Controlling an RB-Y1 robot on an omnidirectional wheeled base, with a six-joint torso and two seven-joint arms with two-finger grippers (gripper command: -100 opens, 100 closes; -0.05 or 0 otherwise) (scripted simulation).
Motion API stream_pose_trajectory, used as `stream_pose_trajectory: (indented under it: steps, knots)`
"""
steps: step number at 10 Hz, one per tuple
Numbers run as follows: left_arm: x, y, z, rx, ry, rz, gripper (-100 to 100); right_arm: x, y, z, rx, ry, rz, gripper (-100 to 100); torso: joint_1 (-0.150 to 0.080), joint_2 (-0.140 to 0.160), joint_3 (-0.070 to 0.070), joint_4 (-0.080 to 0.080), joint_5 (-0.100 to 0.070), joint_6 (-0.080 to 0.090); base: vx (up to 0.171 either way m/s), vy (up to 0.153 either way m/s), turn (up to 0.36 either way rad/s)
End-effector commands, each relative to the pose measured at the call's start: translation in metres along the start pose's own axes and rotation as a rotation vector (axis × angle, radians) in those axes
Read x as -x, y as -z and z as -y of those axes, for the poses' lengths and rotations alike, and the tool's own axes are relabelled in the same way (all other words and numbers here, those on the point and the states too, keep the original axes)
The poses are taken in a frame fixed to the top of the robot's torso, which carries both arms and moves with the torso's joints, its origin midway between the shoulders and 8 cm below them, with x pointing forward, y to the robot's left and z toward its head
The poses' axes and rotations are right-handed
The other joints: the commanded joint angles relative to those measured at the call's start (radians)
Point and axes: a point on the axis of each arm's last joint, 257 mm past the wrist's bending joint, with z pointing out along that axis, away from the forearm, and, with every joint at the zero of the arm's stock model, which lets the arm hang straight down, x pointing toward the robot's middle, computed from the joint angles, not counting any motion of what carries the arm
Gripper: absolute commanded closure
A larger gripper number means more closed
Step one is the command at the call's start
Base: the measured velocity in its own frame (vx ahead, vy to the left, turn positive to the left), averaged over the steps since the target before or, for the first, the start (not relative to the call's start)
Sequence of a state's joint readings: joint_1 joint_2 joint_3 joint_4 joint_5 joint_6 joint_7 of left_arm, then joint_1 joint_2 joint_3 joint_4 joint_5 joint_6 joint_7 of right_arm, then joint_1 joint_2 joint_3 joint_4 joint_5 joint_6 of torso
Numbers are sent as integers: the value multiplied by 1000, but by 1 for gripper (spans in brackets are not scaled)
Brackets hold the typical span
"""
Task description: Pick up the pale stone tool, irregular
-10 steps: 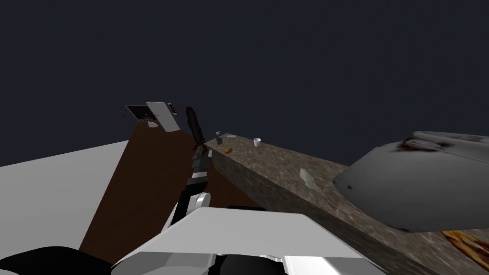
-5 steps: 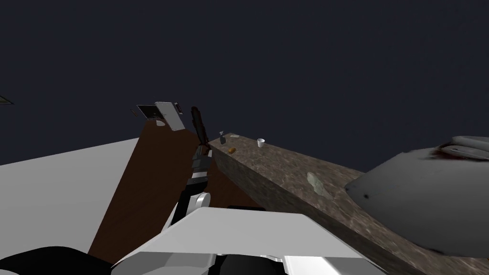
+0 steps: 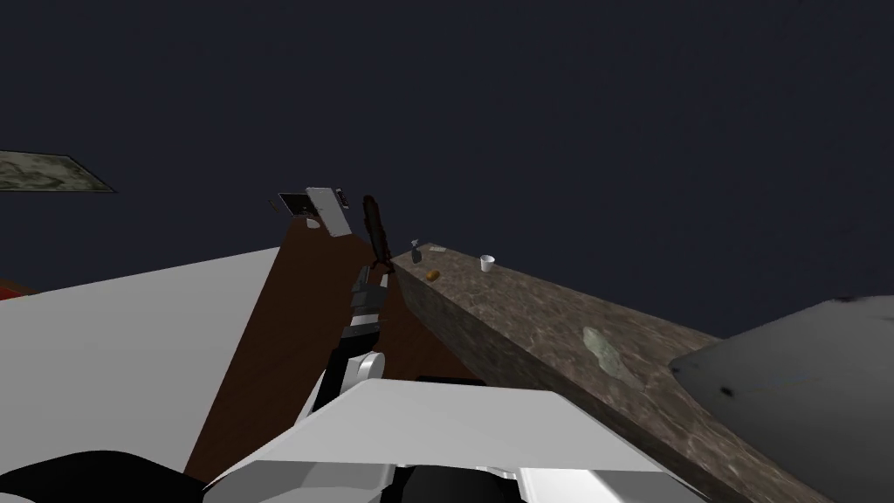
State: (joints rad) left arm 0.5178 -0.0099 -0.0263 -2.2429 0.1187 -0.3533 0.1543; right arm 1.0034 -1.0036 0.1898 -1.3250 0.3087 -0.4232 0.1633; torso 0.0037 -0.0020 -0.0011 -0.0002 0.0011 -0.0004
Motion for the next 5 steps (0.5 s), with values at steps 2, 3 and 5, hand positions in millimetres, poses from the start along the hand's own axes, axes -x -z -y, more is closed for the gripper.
stream_pose_trajectory:
  steps: [2,3,5]
  knots:
    - [0,0,0,0,0,0,0,-17,26,48,-75,87,-89,-100,-1,0,0,0,0,1,32,51,114]
    - [0,0,0,0,0,0,0,-32,45,75,-124,120,-143,-100,0,0,0,0,0,0,34,62,239]
    - [0,0,0,0,0,0,0,-38,68,106,-177,170,-200,-100,-1,1,1,0,0,1,16,43,88]
